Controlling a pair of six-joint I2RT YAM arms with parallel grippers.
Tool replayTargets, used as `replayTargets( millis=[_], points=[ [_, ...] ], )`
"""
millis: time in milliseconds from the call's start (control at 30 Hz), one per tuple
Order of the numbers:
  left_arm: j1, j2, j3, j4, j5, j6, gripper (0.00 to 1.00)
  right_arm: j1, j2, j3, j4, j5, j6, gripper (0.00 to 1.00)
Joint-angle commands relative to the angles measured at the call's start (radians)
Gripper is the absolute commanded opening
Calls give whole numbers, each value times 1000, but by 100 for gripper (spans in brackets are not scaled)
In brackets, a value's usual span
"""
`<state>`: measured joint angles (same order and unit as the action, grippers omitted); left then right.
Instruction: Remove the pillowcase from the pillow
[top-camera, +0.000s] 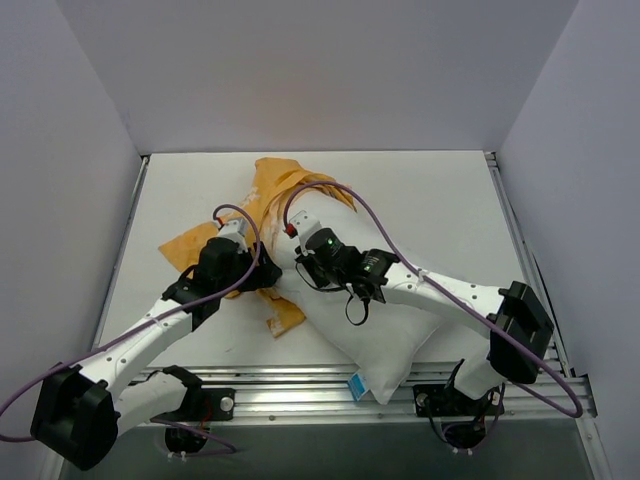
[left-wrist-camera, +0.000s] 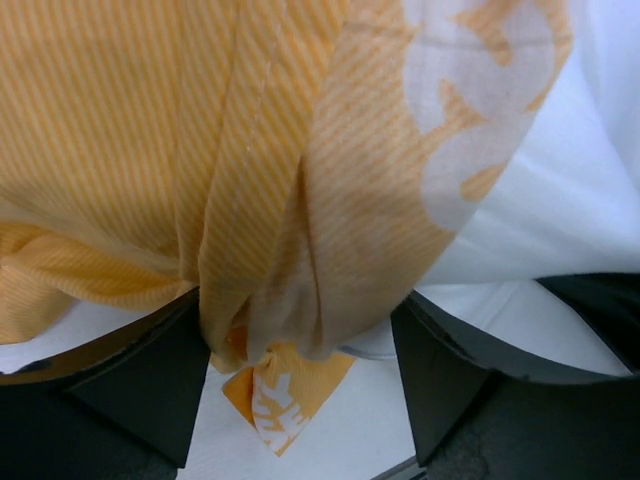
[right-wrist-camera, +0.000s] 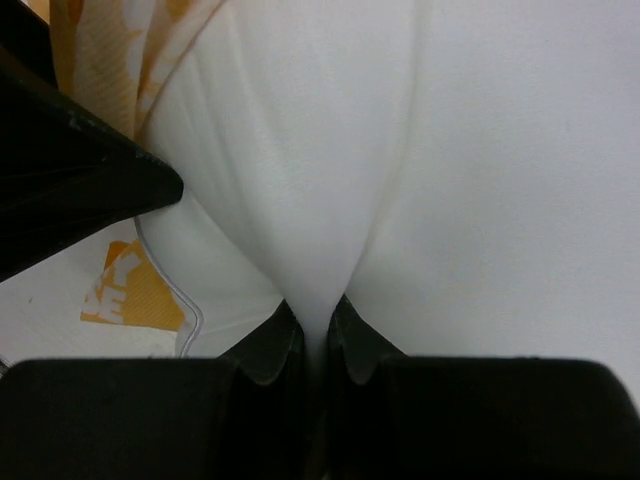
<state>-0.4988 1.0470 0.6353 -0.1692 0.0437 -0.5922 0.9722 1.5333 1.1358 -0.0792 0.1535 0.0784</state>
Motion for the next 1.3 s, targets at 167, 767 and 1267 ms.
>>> replayTargets(
  millis=[167,767,1267],
  points=[
    [-4,-1,-11,92,-301,-43,30,-10,-143,-21,-100,-23,34,0],
    [94,-10,79,126,-656,-70,8,-27,-651,140,-447,5,46,0],
    [97,70,70,235,-389,-41,10,-24,-593,96,-434,-63,76,19]
  ],
)
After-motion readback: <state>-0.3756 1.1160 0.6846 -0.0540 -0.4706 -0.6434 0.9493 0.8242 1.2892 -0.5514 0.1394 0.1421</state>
